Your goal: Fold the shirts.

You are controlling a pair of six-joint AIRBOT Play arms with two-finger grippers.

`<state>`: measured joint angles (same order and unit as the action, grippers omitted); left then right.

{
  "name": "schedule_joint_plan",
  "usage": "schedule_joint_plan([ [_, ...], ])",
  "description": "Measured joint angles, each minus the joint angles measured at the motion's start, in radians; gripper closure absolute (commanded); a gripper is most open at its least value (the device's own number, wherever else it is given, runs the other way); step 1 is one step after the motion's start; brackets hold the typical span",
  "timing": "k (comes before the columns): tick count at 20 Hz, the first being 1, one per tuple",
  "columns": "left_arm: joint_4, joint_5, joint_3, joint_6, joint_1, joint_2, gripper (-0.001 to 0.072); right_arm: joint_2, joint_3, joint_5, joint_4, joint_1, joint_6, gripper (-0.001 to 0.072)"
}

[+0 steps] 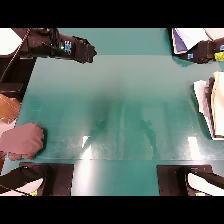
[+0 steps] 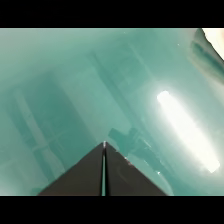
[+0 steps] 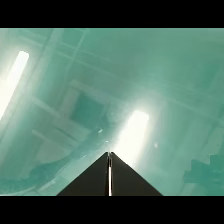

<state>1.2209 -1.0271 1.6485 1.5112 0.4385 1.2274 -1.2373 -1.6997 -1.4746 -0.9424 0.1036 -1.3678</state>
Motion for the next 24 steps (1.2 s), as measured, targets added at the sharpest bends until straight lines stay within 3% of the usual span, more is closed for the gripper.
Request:
schedule_joint_plan([
  [5,0.113,0.006,0.016,-0.01,-0.002,-0.024,0.0683,0.0,0.0,-0.012,0.0,0.0,0.0,0.0694],
  [9,0.357,-0.2,0.015,-0.015,-0.068,-0.129,0.0683,0.0,0.0,-0.022,0.0,0.0,0.0,0.0693],
  [12,0.447,-0.354,-0.076,-0.016,-0.212,-0.233,0.0682,0.0,0.0,-0.024,-0.001,0.0,0.0,0.0694],
  [13,0.465,-0.396,-0.127,-0.016,-0.263,-0.264,0.065,0.0,0.0,-0.024,-0.001,0.0,0.0,0.0694],
  [15,0.487,-0.463,-0.261,-0.017,-0.364,-0.312,0.0024,0.0,0.0,-0.024,-0.001,0.0,0.0,0.0693],
  [17,0.504,-0.493,-0.417,-0.016,-0.454,-0.342,0.0104,0.0,0.0,-0.025,-0.001,0.0,0.0,0.0693],
  [24,0.523,-0.383,-0.907,-0.005,-0.619,-0.371,0.0105,0.0,0.0,-0.026,-0.001,0.0,0.0,0.0693],
])
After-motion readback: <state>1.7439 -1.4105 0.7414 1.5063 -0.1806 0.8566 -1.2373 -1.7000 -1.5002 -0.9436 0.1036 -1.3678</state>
